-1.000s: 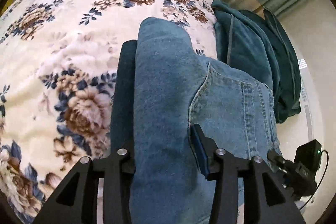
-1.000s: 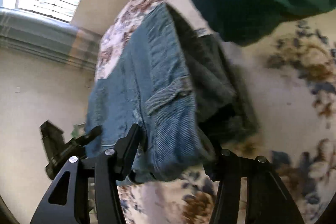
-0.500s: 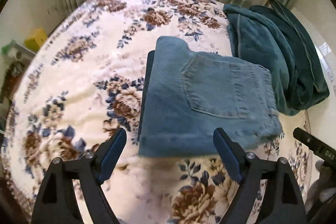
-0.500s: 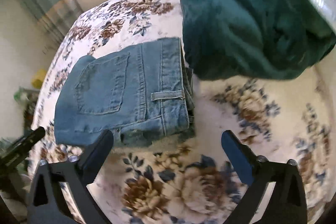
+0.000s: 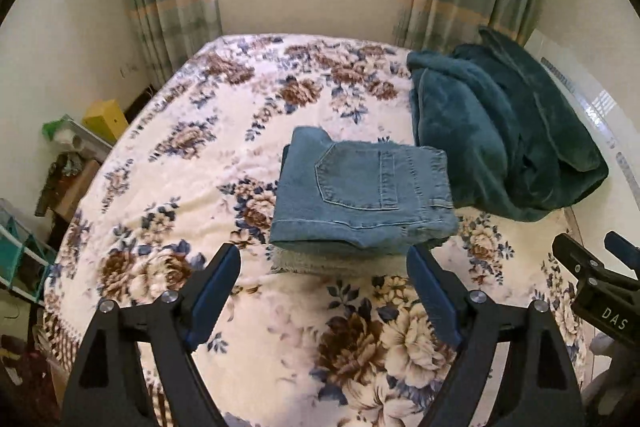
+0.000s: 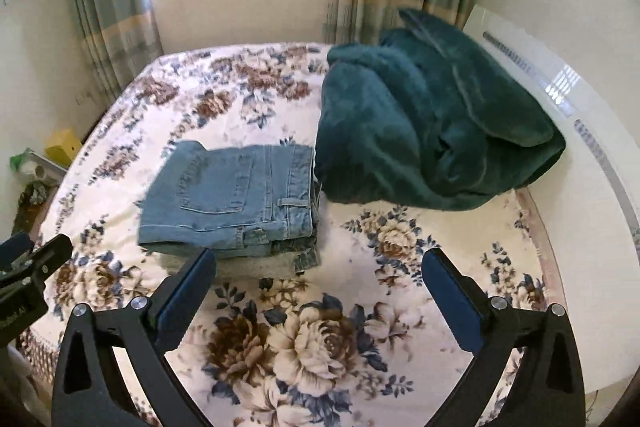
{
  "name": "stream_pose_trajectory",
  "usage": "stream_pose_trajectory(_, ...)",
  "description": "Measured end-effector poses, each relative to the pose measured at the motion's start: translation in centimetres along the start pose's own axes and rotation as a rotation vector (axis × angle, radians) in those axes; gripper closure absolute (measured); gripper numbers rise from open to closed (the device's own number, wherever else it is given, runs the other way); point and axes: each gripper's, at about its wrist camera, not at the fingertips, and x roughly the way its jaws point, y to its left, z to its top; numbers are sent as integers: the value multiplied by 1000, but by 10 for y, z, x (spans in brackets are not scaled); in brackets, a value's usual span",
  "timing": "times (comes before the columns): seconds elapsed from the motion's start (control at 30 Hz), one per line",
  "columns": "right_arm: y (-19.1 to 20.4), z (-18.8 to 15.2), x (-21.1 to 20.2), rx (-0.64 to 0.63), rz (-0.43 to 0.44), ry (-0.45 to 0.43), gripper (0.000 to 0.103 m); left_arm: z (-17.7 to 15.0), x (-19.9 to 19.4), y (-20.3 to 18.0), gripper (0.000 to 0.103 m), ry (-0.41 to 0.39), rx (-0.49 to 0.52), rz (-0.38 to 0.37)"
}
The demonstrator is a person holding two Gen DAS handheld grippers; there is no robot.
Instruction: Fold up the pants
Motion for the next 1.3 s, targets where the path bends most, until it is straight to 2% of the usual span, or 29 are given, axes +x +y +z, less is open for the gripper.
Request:
stream_pose_trajectory(0.17,-10,-15,-83,-26,26,-77,0,-14,-71,-7,18,-79,-5,56)
stream_pose_trajectory(0.47,-28,-60,-225,-63,87,-169,0,-53,-189,-15,18,-189,-24,84)
stream_pose_trajectory(0.73,-45,-99,-328,-58,107,-216,0,-85,-264,-28,18,-268,-13,86)
stream_pose_trajectory(0.93,-50,-122,-381,-51,100,-234,0,-110,-304,-29,18,-286,-3,52)
stream_pose_trajectory(1.1,-49,-131,-403,-45,95,-246,0,-117,-322,-25,18,-301,13,43)
stream_pose_trajectory(1.13,-48,-132,-406,-42,96,-249,0,-120,-325,-25,14,-303,12,42)
stream_pose_trajectory(1.17,-48,-130,-406,-43,102,-248,0,-120,-325,-24,0,-303,12,40)
stream_pose_trajectory(1.3,-44,-125,-408,-48,106,-254,0,-124,-328,-21,0,-315,12,44)
